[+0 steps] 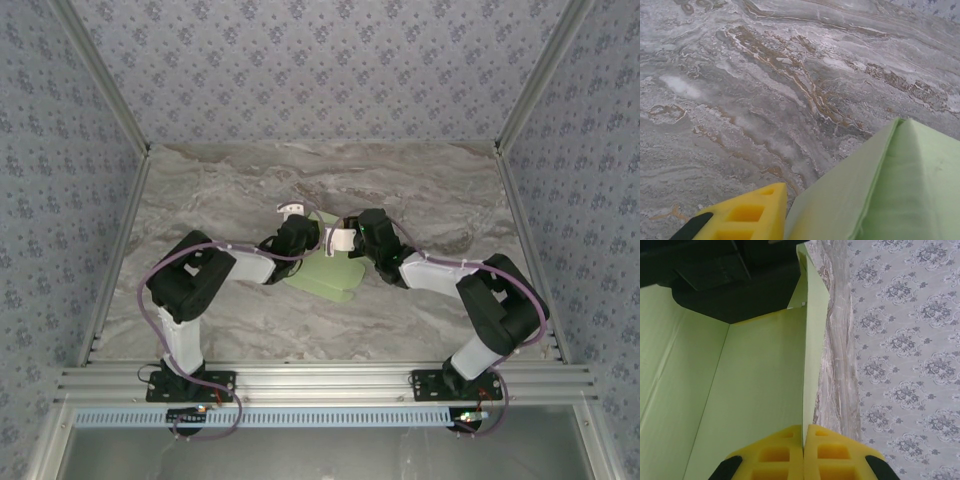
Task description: Fold the paper box
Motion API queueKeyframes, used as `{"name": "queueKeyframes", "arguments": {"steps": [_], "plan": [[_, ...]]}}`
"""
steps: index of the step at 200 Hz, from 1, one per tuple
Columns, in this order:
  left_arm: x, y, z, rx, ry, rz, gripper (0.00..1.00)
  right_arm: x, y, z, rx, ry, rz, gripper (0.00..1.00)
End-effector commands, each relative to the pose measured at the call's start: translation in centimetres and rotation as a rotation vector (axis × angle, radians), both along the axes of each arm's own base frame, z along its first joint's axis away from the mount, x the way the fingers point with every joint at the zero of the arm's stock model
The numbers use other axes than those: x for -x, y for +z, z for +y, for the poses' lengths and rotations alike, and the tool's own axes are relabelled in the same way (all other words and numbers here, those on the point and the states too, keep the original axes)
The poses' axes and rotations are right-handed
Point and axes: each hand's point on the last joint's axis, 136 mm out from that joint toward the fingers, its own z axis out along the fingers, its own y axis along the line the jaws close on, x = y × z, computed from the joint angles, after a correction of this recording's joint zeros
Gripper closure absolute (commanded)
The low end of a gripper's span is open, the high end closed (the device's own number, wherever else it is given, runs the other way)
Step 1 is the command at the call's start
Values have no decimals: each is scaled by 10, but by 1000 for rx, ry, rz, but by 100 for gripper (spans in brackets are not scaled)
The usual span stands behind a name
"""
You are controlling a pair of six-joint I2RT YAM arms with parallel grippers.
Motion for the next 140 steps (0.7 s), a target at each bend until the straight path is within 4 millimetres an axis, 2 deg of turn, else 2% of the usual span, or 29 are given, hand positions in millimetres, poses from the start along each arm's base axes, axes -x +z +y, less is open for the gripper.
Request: {"name": "queueKeyframes", "arguments": {"steps": [1, 40, 88, 100, 112, 140], "plan": [[-25, 23, 53, 20, 258, -73, 73, 32, -38, 8, 48, 99, 165, 100], [-27, 30, 20, 15, 67, -107, 62, 29, -38, 6, 48, 87, 177, 100], [-27, 33, 5, -10, -80, -129, 58, 30, -41, 6, 49, 86, 194, 100], [-28, 33, 6, -13, -91, -128, 59, 30, -42, 6, 50, 86, 197, 100], [-30, 34, 7, -8, -95, -125, 65, 30, -42, 6, 50, 86, 198, 100], [-31, 27, 22, -24, -29, -94, 73, 30, -42, 5, 53, 83, 199, 100]]}}
